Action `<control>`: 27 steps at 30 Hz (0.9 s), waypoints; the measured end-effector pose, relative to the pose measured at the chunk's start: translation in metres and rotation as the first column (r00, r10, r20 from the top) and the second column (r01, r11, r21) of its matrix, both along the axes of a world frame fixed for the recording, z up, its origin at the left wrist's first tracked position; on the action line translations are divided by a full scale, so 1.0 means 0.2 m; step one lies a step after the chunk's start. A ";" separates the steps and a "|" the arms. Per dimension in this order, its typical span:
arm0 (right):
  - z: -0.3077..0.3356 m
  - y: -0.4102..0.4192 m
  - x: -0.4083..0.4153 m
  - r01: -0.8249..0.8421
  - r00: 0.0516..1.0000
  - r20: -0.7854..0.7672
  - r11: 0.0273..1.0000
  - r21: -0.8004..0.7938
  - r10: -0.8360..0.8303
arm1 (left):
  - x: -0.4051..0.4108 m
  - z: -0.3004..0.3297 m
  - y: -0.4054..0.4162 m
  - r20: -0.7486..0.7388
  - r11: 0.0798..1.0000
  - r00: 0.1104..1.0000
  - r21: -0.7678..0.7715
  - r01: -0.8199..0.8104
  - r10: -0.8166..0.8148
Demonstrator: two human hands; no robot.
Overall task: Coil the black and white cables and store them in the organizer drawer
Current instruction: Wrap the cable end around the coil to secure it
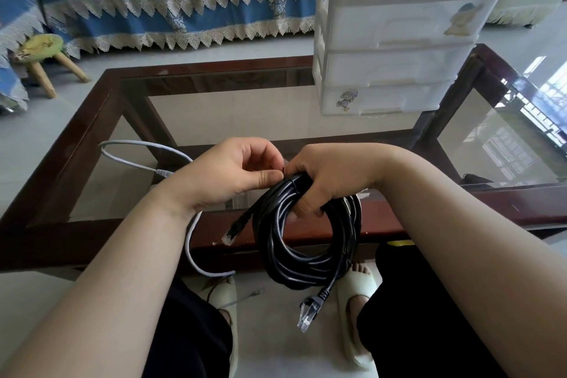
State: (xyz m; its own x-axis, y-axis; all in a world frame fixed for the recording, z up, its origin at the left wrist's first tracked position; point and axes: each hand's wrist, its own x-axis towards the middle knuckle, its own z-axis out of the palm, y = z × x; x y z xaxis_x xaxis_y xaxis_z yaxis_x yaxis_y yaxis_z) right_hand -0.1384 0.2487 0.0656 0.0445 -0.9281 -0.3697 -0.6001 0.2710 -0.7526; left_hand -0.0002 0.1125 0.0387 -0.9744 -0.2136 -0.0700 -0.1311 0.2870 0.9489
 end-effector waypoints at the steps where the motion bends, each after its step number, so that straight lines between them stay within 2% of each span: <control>1: 0.00 0.00 0.01 -0.016 1.000 -0.011 1.000 0.016 0.016 | 0.01 0.00 0.00 0.039 0.999 0.999 -0.048 0.023 -0.022; 5: -0.03 0.00 0.03 -0.098 0.994 -0.041 0.989 0.109 0.103 | 0.04 0.01 0.01 0.172 0.955 0.977 -0.245 0.167 -0.127; 9: -0.06 0.00 0.03 -0.166 0.983 -0.051 0.972 0.166 0.176 | 0.04 -0.01 0.04 0.199 0.878 0.967 -0.419 0.230 -0.158; 12: -0.09 -0.01 0.01 -0.186 0.980 -0.031 0.965 0.183 0.195 | 0.04 -0.02 0.06 0.179 0.845 0.966 -0.473 0.249 -0.184; 14: -0.09 -0.01 0.00 -0.200 0.979 0.004 0.962 0.184 0.202 | 0.04 -0.03 0.06 0.149 0.854 0.967 -0.454 0.253 -0.207; 17: -0.07 0.00 -0.02 -0.187 0.977 0.135 0.972 0.143 0.168 | 0.04 -0.03 0.06 0.039 0.931 0.977 -0.299 0.210 -0.208; 20: -0.07 0.00 -0.05 -0.142 0.910 0.399 0.989 0.042 0.114 | 0.04 -0.03 0.05 -0.124 0.993 0.985 0.012 0.121 -0.119; 22: -0.10 -0.02 -0.06 -0.099 0.817 0.573 0.995 0.018 0.071 | 0.04 -0.04 0.05 -0.198 0.975 0.979 0.198 0.096 -0.056; 24: -0.16 -0.05 -0.04 -0.043 0.695 0.718 0.999 -0.002 0.031 | 0.03 -0.05 0.05 -0.271 0.952 0.962 0.300 0.066 0.019; 27: -0.20 -0.08 0.00 0.108 0.580 0.814 0.993 -0.038 -0.032 | 0.00 -0.05 0.07 -0.319 0.906 0.926 0.420 -0.053 0.202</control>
State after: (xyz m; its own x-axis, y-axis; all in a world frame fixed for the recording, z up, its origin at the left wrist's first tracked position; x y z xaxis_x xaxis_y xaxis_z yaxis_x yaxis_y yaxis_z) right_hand -0.1375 0.2318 0.0258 0.2244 -0.9639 -0.1432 0.2885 0.2061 -0.9350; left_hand -0.0003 0.1266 0.0277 -0.9173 -0.3642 0.1612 0.2177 -0.1195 0.9687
